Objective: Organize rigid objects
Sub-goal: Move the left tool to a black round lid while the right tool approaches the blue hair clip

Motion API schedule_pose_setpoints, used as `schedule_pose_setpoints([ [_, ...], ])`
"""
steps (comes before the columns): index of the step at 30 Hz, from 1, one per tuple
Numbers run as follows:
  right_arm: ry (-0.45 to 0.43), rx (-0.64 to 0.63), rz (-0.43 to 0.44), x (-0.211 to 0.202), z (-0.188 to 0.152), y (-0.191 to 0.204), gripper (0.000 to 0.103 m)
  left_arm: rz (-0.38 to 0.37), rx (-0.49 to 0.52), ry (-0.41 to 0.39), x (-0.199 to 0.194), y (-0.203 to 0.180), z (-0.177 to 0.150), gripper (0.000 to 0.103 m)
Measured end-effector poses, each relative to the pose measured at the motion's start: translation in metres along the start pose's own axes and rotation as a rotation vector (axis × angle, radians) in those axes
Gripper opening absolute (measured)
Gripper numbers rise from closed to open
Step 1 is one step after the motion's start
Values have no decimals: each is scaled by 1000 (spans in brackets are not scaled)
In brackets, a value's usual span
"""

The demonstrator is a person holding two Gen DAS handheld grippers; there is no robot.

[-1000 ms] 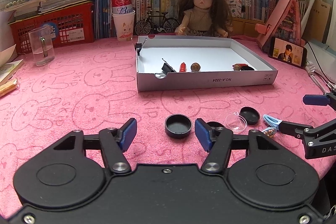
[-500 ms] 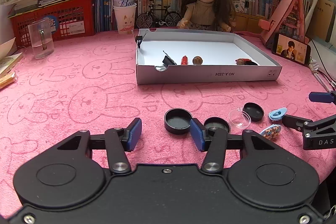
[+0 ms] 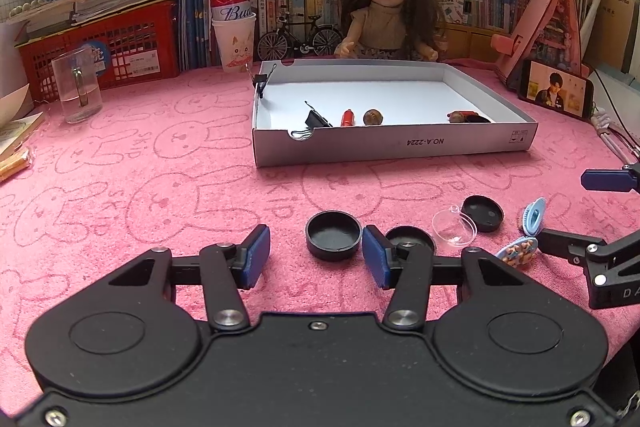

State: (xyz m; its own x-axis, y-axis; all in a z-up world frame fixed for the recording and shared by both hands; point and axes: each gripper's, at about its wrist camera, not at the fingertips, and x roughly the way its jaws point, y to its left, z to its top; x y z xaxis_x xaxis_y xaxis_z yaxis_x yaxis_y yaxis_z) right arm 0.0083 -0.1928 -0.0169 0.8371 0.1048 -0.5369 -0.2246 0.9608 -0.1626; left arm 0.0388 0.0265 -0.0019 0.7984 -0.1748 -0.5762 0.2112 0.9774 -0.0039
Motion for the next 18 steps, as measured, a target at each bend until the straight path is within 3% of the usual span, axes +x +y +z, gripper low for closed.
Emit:
schedule_pose_setpoints([
  [4,-4,-37,16,3,2,12,93,14,-4,-10,1,-2,-1,49],
  [18,-34,5,92,8,2,12,69,20,-12,-36,8,-2,-6,47],
])
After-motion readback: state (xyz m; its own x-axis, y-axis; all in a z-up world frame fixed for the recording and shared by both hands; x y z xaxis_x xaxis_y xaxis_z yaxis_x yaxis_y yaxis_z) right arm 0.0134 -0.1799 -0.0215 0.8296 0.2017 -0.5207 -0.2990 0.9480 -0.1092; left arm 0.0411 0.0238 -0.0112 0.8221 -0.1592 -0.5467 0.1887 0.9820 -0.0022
